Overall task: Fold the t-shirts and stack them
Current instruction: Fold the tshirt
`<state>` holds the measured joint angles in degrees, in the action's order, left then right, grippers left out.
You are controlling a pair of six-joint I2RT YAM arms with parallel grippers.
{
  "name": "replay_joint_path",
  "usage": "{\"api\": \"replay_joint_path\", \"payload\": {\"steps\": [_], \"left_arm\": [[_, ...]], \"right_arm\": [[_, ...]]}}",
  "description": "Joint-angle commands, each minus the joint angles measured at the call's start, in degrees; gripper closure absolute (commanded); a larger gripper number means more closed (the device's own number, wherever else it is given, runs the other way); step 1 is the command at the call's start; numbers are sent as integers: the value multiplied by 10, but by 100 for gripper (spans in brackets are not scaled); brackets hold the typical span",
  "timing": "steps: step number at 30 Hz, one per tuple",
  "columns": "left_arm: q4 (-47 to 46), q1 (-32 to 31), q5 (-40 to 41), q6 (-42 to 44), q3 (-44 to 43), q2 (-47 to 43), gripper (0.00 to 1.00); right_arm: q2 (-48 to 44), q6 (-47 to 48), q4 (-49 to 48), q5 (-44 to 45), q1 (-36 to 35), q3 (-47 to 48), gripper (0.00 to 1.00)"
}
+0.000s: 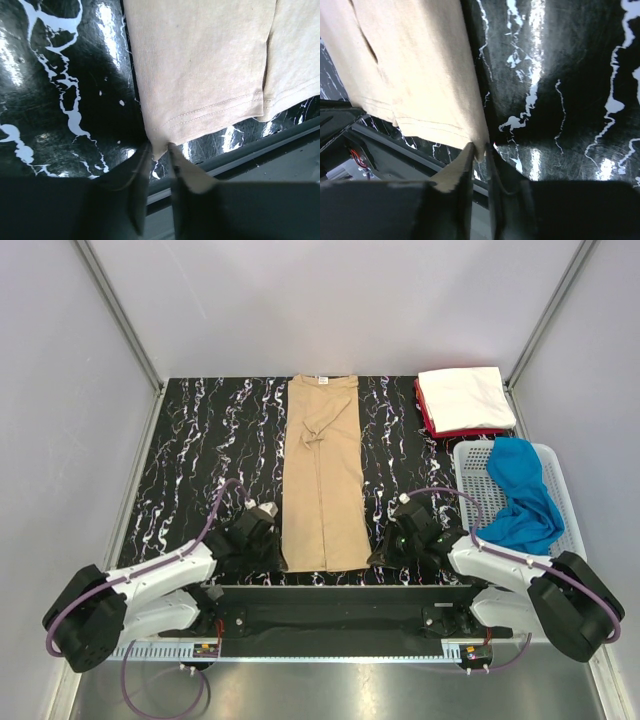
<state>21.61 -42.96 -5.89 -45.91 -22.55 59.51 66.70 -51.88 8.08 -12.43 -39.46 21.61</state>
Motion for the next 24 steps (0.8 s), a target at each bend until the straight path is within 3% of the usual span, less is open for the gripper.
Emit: {"api": "replay_joint_path", "payload": {"steps": [1,2,3,5,15,20,24], "left_arm": [[-28,-3,-12,14,-19,19,83],[-28,-2,-13,15,-24,22,88],[-29,-3,-14,15,-26,23,100],[-28,-3,-11,8,-29,15,100],[-2,23,-1,44,-109,51,100],[3,53,-11,77,-176,97,100],[8,105,-27,105,-236,147,100]], "right_arm": [[-14,4,-31,-8,-4,0,84],[-13,2,-32,-9,-4,1,86],[-15,2,-32,-9,-4,0,89],[-18,-2,-32,-9,-4,4,100],[15,4,-32,19,-4,54,100],[51,55,1,48,0,141,100],[130,109,40,49,32,247,100]]}}
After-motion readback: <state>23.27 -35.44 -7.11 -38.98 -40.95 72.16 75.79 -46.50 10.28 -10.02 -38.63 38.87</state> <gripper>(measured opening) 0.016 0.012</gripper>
